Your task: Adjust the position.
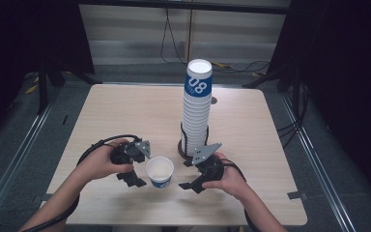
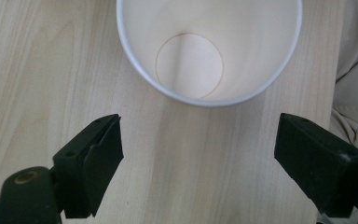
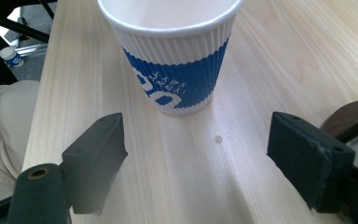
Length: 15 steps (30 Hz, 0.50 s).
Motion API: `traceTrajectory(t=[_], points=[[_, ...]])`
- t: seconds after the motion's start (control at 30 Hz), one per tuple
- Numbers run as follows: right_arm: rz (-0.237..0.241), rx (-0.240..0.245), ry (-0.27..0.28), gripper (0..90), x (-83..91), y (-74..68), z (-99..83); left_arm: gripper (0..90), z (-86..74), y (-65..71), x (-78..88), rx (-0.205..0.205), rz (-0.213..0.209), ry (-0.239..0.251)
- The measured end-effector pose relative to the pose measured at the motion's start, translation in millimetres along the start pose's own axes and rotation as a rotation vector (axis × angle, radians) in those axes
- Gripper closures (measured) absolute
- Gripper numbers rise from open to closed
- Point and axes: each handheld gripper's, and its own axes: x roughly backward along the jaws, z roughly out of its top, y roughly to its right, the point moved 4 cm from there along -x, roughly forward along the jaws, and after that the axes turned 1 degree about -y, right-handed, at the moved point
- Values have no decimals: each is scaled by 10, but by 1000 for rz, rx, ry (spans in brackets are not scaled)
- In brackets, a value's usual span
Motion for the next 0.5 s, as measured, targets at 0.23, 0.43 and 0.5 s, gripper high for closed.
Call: traceTrajectory(t=[0.23, 0.43, 0.5], points=[[-11, -10, -4, 186, 74, 15, -42, 152, -82, -21, -5, 18, 0, 18], [-34, -33, -8, 180, 167, 44, -109, 154, -142, -45, 12, 26, 5, 44], [-37, -41, -5, 180, 188, 51, -124, 154, -175, -49, 20, 45, 6, 51]])
